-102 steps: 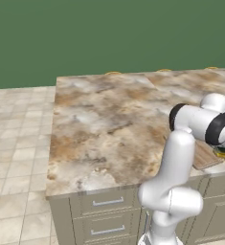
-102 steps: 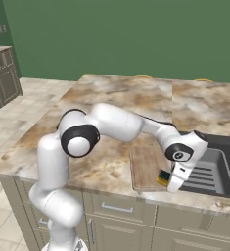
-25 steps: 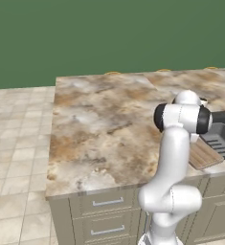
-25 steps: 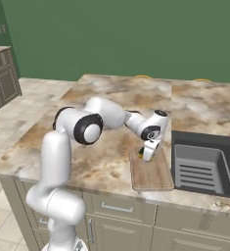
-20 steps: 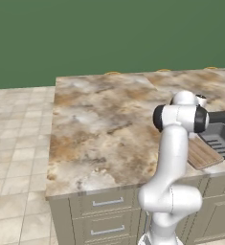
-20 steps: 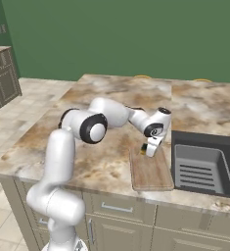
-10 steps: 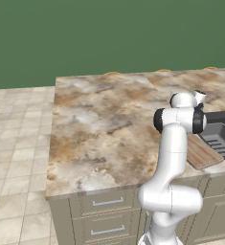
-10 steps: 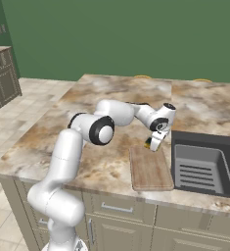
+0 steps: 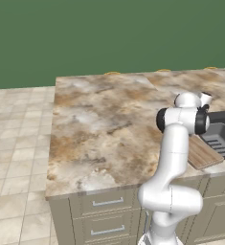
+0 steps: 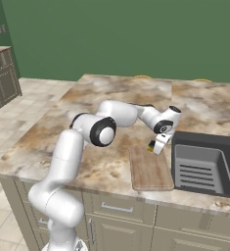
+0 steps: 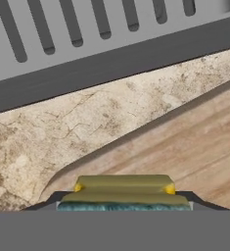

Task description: Pick up the sponge from the counter and clean the cutting board by briefly scrubbing or pressing down on the cutting board. Once finished, release the sponge.

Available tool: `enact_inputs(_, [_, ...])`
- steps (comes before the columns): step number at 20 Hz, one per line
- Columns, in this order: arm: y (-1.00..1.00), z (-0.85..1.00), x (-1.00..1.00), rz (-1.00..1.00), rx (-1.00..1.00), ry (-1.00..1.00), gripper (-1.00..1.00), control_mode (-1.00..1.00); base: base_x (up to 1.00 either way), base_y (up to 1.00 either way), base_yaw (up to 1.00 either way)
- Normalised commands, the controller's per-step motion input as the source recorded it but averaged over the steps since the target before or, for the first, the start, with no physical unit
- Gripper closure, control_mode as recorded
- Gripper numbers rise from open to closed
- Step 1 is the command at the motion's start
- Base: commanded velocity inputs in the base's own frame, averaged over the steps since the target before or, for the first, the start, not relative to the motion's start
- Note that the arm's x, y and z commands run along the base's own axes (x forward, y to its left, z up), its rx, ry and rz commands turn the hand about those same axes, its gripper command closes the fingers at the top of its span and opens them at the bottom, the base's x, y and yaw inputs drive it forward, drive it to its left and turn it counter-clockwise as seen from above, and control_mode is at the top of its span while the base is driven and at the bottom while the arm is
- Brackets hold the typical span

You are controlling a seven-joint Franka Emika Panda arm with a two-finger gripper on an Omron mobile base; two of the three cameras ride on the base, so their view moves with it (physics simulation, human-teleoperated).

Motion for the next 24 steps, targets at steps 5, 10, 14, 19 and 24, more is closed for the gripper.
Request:
enact_inputs(5, [0.0, -0.16, -0.46, 0.0, 0.0, 0.0, 1.0, -1.0, 0.0, 0.0, 0.0])
enact_inputs(10, [0.0, -0.06, -0.67, 0.0, 0.0, 0.0, 1.0, -1.0, 0.0, 0.0, 0.0])
enact_inputs(14, [0.0, -0.07, -0.71, 0.0, 0.0, 0.0, 1.0, -1.0, 0.0, 0.0, 0.0])
enact_inputs(19, [0.0, -0.1, -0.71, 0.01, 0.0, 0.0, 1.0, -1.0, 0.0, 0.0, 0.0])
enact_inputs(24, [0.0, -0.12, -0.72, 0.02, 0.0, 0.01, 1.0, -1.0, 0.0, 0.0, 0.0])
